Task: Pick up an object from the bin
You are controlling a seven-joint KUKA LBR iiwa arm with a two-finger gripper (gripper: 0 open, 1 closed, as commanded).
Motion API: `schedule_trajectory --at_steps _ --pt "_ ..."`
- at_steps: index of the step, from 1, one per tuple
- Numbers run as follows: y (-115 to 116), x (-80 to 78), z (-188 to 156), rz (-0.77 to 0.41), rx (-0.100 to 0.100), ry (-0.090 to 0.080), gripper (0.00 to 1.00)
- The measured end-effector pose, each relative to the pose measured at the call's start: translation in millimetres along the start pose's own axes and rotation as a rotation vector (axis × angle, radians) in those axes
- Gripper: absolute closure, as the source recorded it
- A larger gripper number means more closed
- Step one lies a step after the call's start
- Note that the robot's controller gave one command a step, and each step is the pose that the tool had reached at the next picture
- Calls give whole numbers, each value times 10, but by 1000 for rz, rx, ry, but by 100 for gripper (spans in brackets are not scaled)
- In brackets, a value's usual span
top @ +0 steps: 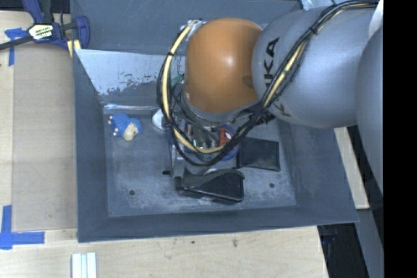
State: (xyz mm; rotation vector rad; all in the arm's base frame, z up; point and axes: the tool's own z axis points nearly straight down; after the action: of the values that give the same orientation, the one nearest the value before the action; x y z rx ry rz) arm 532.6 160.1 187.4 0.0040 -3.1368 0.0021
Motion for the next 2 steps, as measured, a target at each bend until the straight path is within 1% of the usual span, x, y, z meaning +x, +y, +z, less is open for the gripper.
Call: schedule_trajectory --at_steps 1,2 --pt "-1193 -254 1176 148 -4 -17 0" --pt "-1188 -264 1164 147 -5 -19 0"
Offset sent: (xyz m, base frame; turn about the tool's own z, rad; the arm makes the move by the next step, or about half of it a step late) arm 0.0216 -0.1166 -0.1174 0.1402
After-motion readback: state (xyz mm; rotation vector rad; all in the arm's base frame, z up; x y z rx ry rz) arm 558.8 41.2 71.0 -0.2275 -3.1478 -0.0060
